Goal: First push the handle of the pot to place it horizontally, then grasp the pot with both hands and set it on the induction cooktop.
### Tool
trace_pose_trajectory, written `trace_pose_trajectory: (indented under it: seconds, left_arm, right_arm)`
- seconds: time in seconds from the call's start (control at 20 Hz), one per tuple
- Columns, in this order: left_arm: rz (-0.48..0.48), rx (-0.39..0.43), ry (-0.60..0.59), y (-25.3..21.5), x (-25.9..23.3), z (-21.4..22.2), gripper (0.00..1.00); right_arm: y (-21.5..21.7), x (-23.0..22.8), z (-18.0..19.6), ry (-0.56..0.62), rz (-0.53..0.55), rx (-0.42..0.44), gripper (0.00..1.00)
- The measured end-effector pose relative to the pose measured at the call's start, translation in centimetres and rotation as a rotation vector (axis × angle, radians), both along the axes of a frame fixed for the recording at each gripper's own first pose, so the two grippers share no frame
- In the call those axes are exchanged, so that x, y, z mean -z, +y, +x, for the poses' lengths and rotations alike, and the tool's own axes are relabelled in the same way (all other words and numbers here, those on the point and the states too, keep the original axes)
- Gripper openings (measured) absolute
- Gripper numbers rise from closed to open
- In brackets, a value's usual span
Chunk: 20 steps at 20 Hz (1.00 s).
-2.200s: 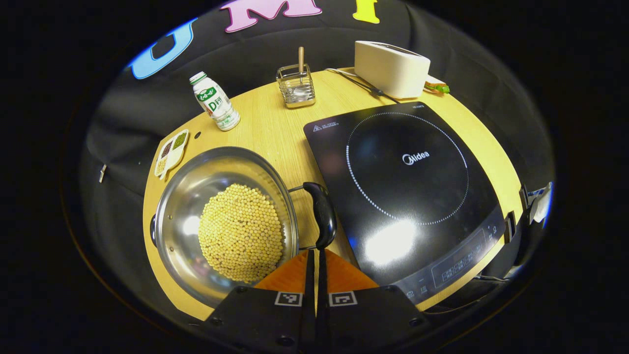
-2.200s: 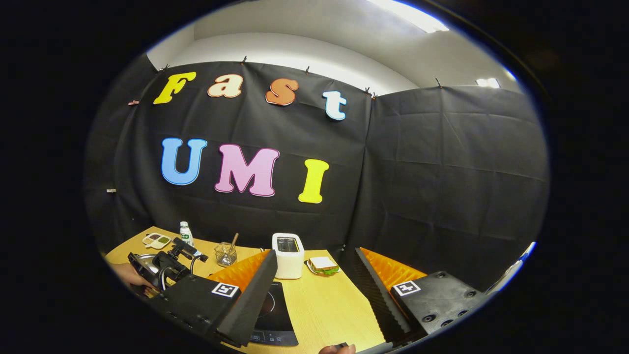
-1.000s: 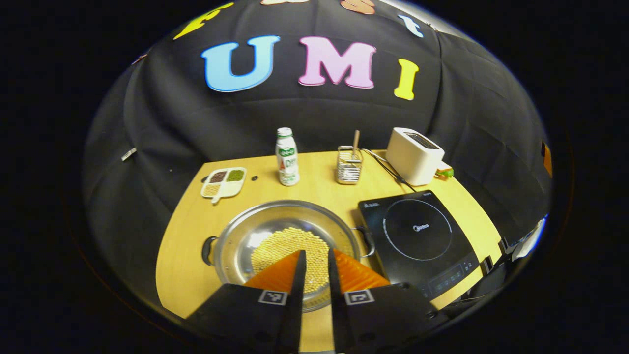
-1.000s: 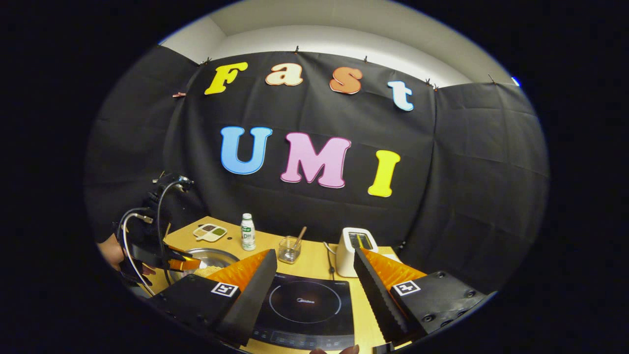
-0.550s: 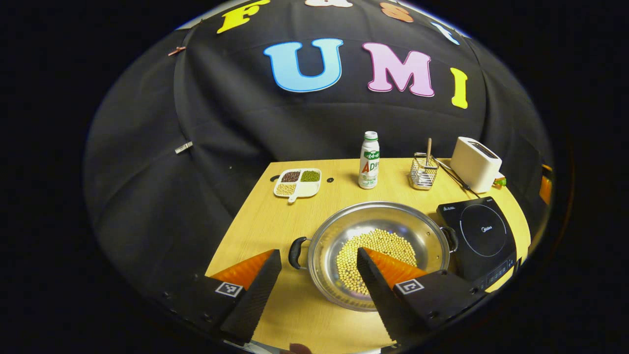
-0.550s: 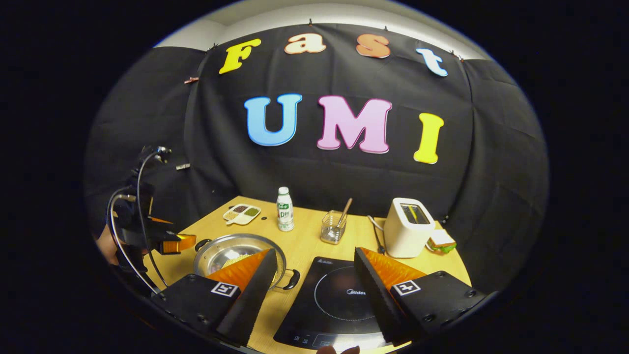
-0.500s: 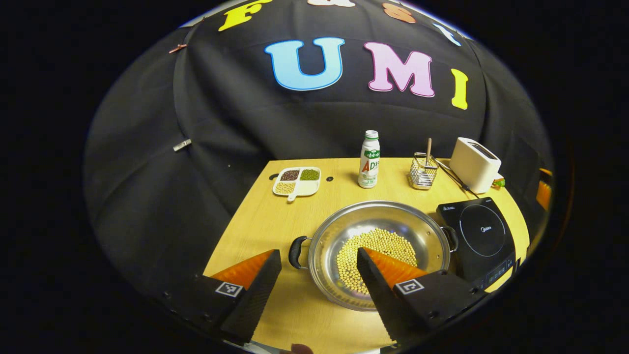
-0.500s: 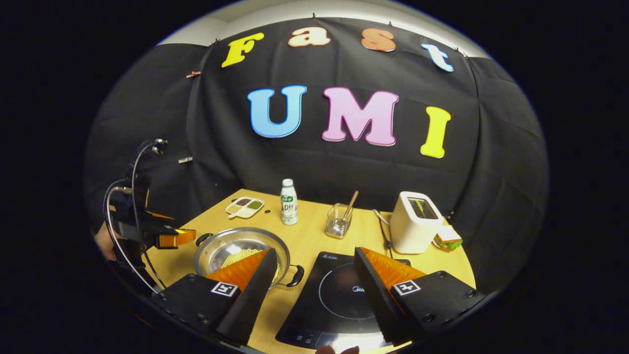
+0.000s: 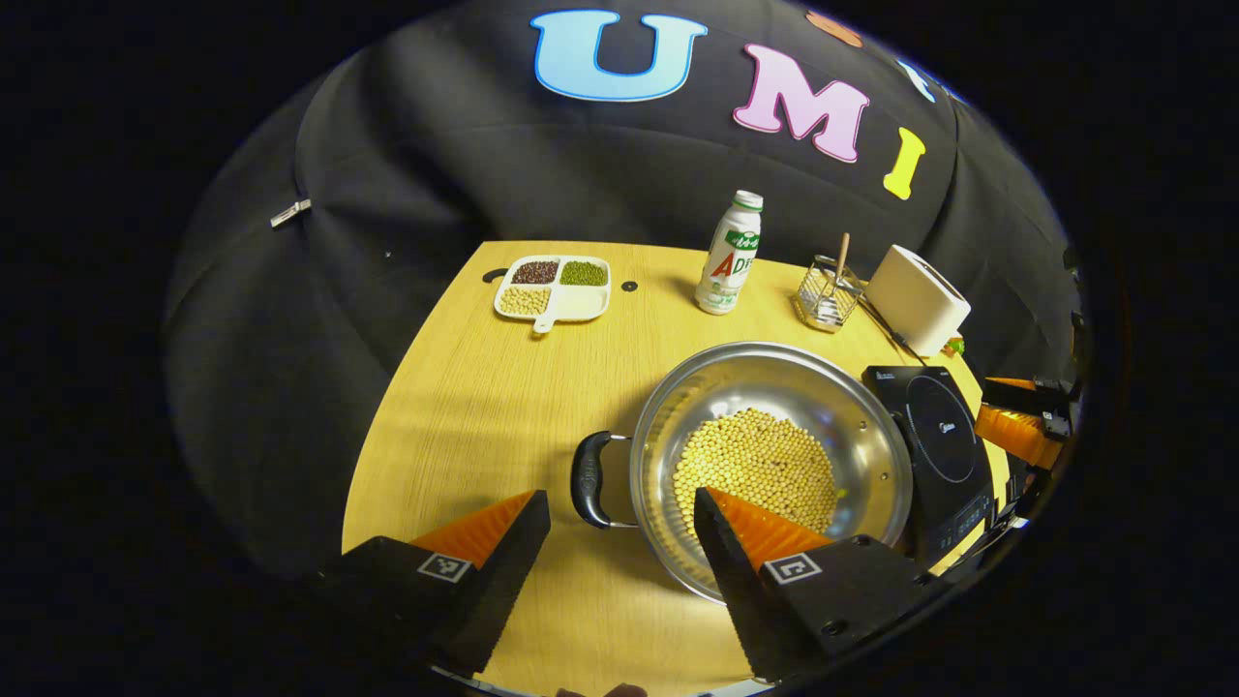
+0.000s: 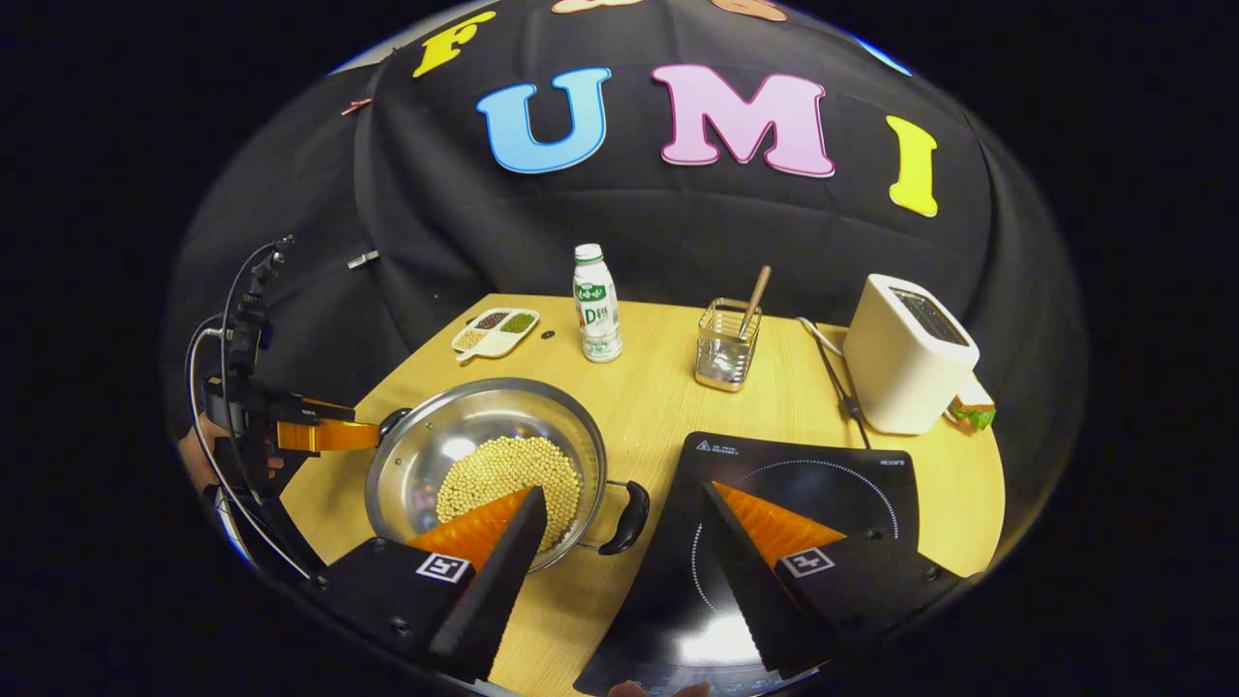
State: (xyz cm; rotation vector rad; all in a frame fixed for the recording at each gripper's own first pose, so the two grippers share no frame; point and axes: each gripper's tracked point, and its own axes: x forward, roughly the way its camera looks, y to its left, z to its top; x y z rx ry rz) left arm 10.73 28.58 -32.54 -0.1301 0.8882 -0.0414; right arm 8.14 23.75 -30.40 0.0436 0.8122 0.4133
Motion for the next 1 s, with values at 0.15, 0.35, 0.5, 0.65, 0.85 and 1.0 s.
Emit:
trace_pose_trajectory:
  seconds: [0.15, 0.35, 0.5, 0.65, 0.85, 1.0]
  left_arm:
    - [-0.028, 0.026, 0.019, -0.3, 1.9, 1.4, 0.93]
    - [-0.020, 0.040, 0.049, -0.6, 4.2, 3.6, 0.85]
    - [0.000, 0.047, 0.070, -0.2, 5.5, 4.3, 0.78]
    - [0.001, 0.042, 0.096, 0.3, 6.4, 4.3, 0.67]
    - [-0.004, 0.059, 0.105, 0.4, 6.6, 4.2, 0.64]
    - [0.007, 0.066, 0.105, 0.7, 6.7, 4.1, 0.63]
  right_arm:
    - [0.7, 3.0, 0.5, 0.051, -0.015, -0.001, 0.99]
    - [2.0, 5.0, 0.9, 0.114, 0.001, -0.017, 0.95]
    - [2.3, 5.9, 1.2, 0.133, 0.002, -0.003, 0.92]
    - [3.0, 6.6, 1.2, 0.156, 0.003, -0.008, 0.92]
    - [3.9, 7.8, 1.0, 0.176, -0.016, -0.025, 0.92]
    - [4.0, 8.9, 0.9, 0.196, -0.038, -0.020, 0.92]
